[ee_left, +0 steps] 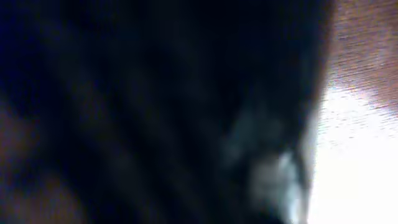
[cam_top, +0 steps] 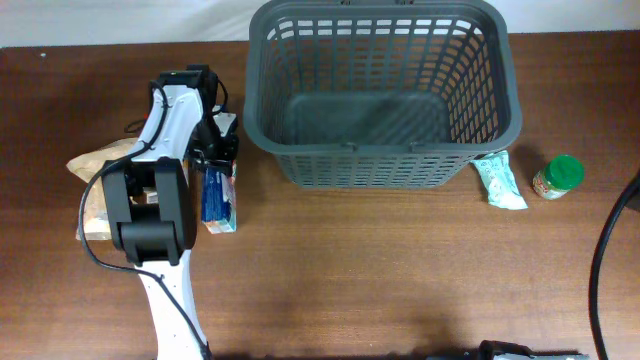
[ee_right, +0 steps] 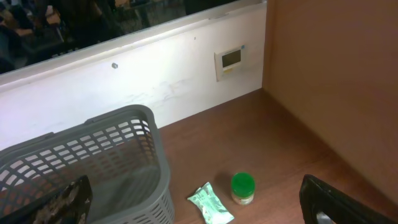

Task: Pack container
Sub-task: 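Release the basket and move the left gripper to the blue box, then grasp the blue box with the left gripper and lift it, then carry the blue box into the basket and release it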

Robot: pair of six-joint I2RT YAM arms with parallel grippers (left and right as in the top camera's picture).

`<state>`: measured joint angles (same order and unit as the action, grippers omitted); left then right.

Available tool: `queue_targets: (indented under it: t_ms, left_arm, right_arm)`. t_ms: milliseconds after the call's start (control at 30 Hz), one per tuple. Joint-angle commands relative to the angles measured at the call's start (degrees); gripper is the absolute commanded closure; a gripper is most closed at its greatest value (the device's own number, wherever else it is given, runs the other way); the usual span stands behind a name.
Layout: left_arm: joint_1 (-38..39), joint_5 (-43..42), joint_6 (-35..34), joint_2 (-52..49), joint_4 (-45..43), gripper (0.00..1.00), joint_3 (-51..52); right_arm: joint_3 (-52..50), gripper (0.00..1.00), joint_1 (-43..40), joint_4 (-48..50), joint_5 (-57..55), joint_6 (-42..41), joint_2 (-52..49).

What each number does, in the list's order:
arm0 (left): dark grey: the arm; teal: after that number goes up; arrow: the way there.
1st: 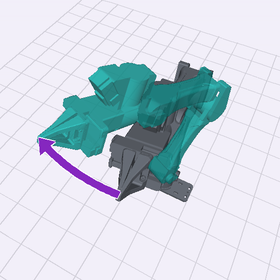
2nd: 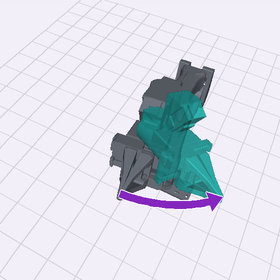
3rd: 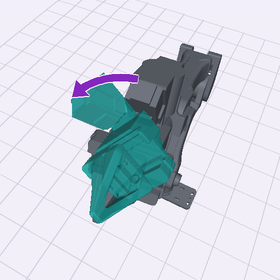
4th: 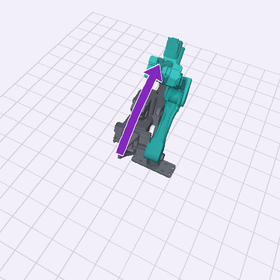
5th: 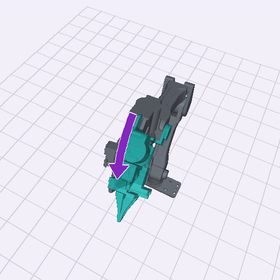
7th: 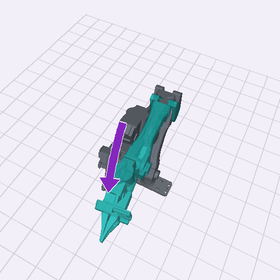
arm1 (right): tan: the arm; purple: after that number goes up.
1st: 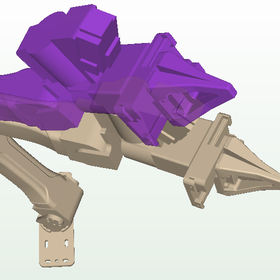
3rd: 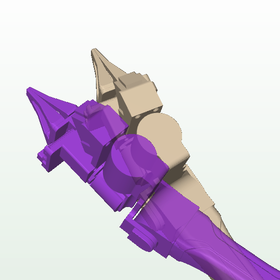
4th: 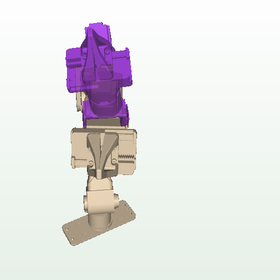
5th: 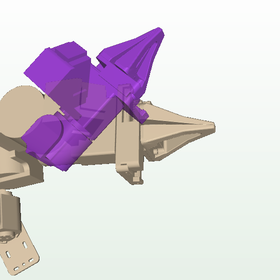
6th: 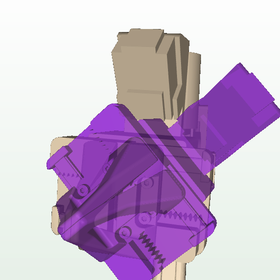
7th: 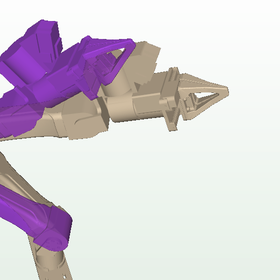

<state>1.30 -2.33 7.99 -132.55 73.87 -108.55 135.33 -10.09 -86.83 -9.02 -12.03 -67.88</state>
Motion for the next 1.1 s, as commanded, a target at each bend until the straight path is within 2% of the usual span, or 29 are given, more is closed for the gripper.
queue_targets:
  t_ms: [0, 133, 267, 433, 600, 700, 900, 1067]
  left_arm:
    - [-0.42, 0.74, 0.68, -1.20, 0.76, 0.98, -1.05]
    - [-0.74, 1.90, 0.42, -1.16, 4.50, 0.98, -6.34]
    - [-0.79, 1.92, 0.22, -1.14, 10.27, 0.98, -17.92]
    - [-0.72, 1.70, 0.24, -1.14, 16.79, 0.98, -39.10]
    - [0.15, -0.61, 1.49, -1.14, 18.38, 0.98, -62.27]
    - [1.66, -4.28, 8.39, -0.13, 17.03, 0.98, -71.25]
    - [9.40, -12.11, 24.44, 6.99, 8.83, 0.98, -71.08]
    - [18.67, -12.07, 40.44, 7.17, 7.26, 0.98, -70.69]
  right_arm:
    - [0.33, 0.01, -0.48, 0.00, -0.90, -0.50, -0.13]
    - [0.33, 0.01, -0.48, 0.00, -0.90, -0.50, -0.13]
    - [0.33, 0.01, -0.48, 0.00, -0.90, -0.50, -0.13]
    - [0.33, 0.01, -0.48, 0.00, -0.90, -0.50, -0.13]
    - [0.33, 0.01, -0.48, 0.00, -0.90, -0.50, -0.13]
    - [0.33, 0.01, -0.48, 0.00, -0.90, -0.50, -0.13]
    - [0.33, 0.01, -0.48, 0.00, -0.90, -0.48, -0.13]
    - [0.33, 0.01, -0.48, 0.00, -0.90, -0.50, -0.13]
